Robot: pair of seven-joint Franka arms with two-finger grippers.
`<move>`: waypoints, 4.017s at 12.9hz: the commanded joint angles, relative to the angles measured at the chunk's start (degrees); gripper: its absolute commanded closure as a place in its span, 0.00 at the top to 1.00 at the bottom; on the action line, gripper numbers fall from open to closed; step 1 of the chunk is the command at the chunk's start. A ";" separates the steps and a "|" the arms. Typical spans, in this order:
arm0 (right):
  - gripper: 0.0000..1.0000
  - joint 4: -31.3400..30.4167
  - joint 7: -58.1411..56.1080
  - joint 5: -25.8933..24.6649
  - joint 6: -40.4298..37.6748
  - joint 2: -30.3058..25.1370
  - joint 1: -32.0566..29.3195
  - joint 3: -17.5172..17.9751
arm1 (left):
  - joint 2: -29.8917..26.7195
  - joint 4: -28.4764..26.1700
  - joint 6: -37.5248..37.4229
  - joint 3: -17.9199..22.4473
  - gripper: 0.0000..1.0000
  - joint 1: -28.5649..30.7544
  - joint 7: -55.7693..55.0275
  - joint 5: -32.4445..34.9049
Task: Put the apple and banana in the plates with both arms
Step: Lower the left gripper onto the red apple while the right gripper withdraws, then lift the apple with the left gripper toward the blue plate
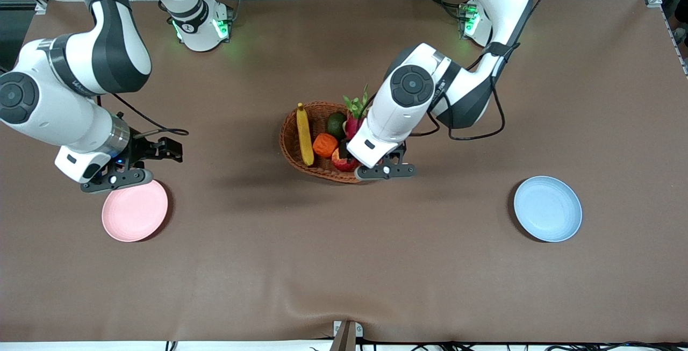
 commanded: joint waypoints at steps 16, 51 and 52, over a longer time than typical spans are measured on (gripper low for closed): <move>1.00 11.80 5.02 -0.97 -22.36 -12.21 -15.52 -1.41 | 13.48 0.96 8.92 0.58 1.00 -7.36 -8.81 1.19; 1.00 11.71 3.18 8.98 -17.24 8.97 -2.53 -0.79 | -12.45 -0.62 -21.04 4.62 0.00 26.73 19.47 7.07; 1.00 11.54 3.44 8.98 -20.31 9.24 -1.31 -0.79 | -12.36 -0.88 -20.95 4.62 0.00 27.87 20.70 7.25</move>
